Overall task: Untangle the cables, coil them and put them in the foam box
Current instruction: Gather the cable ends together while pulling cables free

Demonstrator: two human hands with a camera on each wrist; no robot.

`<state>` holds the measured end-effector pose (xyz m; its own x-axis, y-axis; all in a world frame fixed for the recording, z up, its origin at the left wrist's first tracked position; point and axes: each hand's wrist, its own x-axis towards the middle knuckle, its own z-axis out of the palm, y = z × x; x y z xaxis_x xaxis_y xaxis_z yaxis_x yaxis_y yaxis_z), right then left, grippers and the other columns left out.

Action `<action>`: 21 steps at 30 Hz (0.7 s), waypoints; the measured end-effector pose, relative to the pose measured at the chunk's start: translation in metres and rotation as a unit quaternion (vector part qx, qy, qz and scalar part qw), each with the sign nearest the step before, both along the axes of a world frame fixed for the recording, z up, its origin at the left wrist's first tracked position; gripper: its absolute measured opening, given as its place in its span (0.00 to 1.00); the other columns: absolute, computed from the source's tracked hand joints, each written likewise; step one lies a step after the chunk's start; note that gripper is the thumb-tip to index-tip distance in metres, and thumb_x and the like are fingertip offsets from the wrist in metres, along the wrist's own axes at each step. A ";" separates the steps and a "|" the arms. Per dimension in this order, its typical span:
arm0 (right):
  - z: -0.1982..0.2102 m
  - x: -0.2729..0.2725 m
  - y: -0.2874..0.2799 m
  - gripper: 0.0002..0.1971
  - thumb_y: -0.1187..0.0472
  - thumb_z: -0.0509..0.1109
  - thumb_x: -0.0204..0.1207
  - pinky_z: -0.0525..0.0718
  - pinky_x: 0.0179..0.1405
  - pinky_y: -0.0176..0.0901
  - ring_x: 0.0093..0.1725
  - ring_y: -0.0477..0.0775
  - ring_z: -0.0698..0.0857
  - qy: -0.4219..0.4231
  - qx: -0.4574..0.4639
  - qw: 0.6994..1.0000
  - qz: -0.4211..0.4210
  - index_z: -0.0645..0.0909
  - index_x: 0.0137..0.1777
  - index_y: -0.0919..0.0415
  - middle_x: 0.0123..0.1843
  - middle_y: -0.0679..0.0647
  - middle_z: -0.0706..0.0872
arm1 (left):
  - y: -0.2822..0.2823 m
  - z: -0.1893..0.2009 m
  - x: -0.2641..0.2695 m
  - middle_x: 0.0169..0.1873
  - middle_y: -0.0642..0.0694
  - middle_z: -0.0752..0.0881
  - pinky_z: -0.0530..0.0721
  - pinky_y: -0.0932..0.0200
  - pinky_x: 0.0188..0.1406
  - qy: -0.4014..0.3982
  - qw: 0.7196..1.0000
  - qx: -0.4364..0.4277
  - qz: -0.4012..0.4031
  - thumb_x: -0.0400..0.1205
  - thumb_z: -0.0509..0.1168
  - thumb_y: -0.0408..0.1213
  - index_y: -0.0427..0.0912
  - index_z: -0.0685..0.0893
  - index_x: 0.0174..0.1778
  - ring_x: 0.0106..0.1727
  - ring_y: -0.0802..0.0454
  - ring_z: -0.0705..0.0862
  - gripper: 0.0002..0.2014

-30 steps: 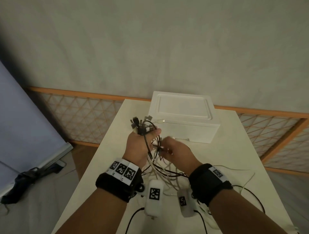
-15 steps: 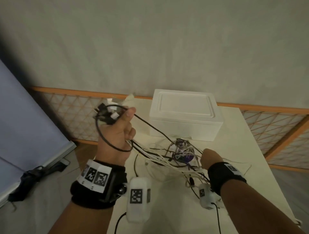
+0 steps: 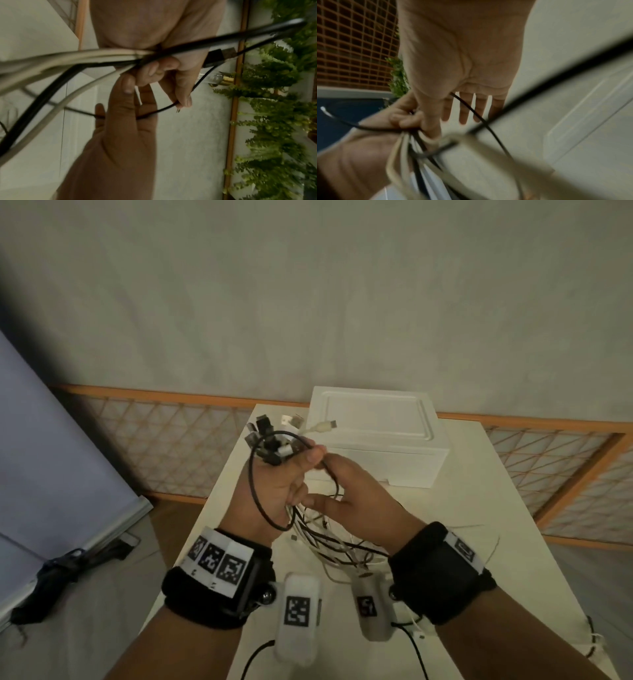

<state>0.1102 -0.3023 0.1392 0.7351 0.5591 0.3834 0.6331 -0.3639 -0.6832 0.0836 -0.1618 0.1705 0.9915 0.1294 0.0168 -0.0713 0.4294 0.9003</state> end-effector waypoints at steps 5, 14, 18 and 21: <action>0.020 -0.017 -0.026 0.07 0.69 0.64 0.81 0.79 0.34 0.33 0.31 0.45 0.77 0.146 0.170 0.973 -0.054 0.78 0.41 0.60 0.32 0.48 0.77 | 0.024 -0.022 -0.009 0.25 0.47 0.78 0.61 0.64 0.16 0.023 0.997 0.071 0.025 0.64 0.78 0.35 0.46 0.87 0.33 0.18 0.58 0.66 0.07; -0.017 -0.020 -0.159 0.22 0.47 0.65 0.79 0.80 0.39 0.48 0.33 0.52 0.80 0.125 -0.153 0.873 -0.445 0.79 0.29 0.61 0.31 0.56 0.83 | 0.051 -0.084 -0.023 0.23 0.43 0.84 0.76 0.65 0.18 0.173 0.980 -0.039 0.094 0.83 0.64 0.43 0.39 0.78 0.35 0.15 0.57 0.69 0.14; -0.047 -0.027 -0.138 0.05 0.46 0.72 0.71 0.79 0.58 0.45 0.52 0.48 0.81 0.171 -0.356 0.852 -0.342 0.79 0.41 0.42 0.52 0.47 0.85 | 0.038 -0.092 -0.029 0.23 0.40 0.86 0.82 0.57 0.28 0.210 0.976 -0.035 0.055 0.82 0.63 0.52 0.40 0.74 0.29 0.16 0.53 0.78 0.22; -0.048 -0.042 -0.084 0.25 0.41 0.76 0.67 0.69 0.62 0.33 0.60 0.39 0.75 0.153 -0.217 0.942 -0.205 0.79 0.64 0.46 0.62 0.39 0.77 | 0.017 -0.092 -0.038 0.19 0.43 0.81 0.78 0.57 0.29 0.214 0.976 -0.037 0.017 0.77 0.68 0.50 0.39 0.76 0.33 0.16 0.54 0.74 0.18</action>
<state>0.0685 -0.3863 0.0913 0.9627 0.2587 -0.0798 0.1760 -0.8220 -0.5416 0.0459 -0.1451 0.0782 0.9006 0.1483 -0.4085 0.2888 0.4983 0.8175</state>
